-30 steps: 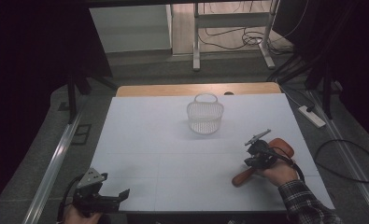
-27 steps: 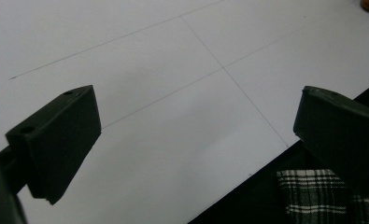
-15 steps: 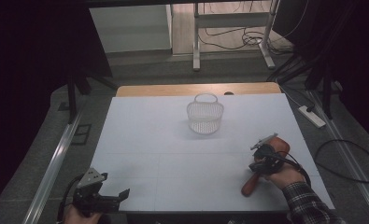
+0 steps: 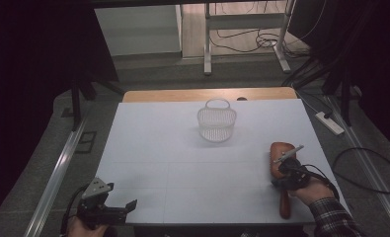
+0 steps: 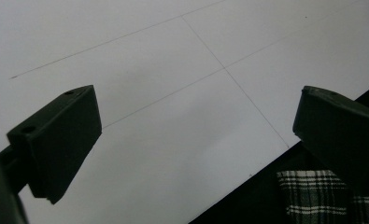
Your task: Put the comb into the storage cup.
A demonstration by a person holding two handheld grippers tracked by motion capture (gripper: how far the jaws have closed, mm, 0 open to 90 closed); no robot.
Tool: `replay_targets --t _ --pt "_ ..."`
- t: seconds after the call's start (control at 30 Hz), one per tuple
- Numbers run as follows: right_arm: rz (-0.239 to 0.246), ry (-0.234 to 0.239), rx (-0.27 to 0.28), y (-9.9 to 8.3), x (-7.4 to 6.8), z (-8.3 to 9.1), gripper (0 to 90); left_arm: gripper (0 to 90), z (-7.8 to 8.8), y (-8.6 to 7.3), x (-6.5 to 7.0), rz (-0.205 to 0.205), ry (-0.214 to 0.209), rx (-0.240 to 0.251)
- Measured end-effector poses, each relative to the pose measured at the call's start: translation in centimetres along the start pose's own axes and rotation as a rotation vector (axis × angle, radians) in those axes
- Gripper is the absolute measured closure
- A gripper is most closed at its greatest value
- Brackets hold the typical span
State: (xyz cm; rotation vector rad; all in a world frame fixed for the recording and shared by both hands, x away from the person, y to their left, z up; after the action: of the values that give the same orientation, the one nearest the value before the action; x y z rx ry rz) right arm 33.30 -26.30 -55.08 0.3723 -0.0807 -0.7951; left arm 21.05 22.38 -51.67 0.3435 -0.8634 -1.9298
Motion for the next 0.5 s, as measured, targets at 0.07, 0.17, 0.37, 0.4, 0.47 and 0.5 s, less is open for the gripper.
replay_targets --t 0.07,0.17,0.37,0.4,0.47,0.5 --pt "-0.002 -0.007 -0.003 -0.4 0.2 0.2 89.4 2.1 0.0 0.0 0.0 0.000 0.000 0.000" --pt "-0.007 -0.014 -0.006 -1.1 0.6 0.5 89.4 2.1 0.0 0.0 0.0 -0.001 0.000 -0.001" --pt "-0.024 -0.030 -0.017 -2.1 1.3 0.9 89.4 2.2 0.0 0.0 0.0 0.000 0.001 -0.003" --pt "-0.028 -0.035 -0.017 -2.3 1.5 0.9 89.4 2.2 0.0 0.0 0.0 0.000 0.000 -0.003" --pt "-0.035 -0.043 -0.020 -2.6 1.8 1.0 89.4 2.2 0.0 0.0 0.0 -0.001 0.001 -0.003" --pt "-0.040 -0.046 -0.019 -2.7 1.9 1.1 89.4 2.2 -0.1 0.0 0.0 -0.001 0.002 -0.003"
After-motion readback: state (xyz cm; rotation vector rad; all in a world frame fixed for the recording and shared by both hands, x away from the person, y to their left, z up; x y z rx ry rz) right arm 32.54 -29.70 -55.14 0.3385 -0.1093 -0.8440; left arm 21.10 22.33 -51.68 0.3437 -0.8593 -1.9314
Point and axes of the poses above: each handheld gripper's, and its own axes: z roughly backward along the jaws, y roughly out of its top, x roughly to its right, the point moved 7 cm from there along -z, roughly forward along the jaws, and after that the axes turned 1 degree about -z, right-handed, at the moved point
